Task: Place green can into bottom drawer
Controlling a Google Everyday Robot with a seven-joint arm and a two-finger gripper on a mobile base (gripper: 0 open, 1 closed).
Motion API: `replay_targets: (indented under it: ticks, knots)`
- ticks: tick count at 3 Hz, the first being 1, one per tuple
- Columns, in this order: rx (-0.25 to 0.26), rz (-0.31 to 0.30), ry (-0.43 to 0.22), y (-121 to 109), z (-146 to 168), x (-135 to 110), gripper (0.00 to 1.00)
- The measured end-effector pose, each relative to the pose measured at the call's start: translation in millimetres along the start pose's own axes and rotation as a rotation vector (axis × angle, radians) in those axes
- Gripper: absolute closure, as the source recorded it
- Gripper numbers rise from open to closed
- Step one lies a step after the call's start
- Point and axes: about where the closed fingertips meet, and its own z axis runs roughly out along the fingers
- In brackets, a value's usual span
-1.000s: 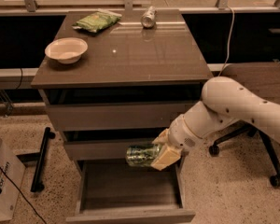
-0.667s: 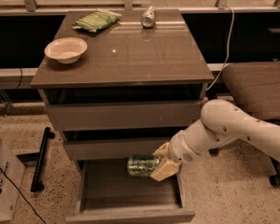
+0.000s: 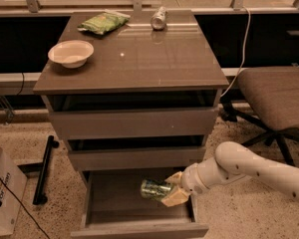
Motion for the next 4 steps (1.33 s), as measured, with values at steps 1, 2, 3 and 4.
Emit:
replay_targets:
  ticks: [1,2,3,4]
  knots:
    - [-0.017,0.076,-0.059,-32,47,58,1.0]
    - [-0.031,0.084,-0.062,-28,54,61,1.0]
    - [-0.05,0.098,-0.026,-34,72,66,1.0]
    - [-0.057,0.117,-0.022,-57,106,85,1.0]
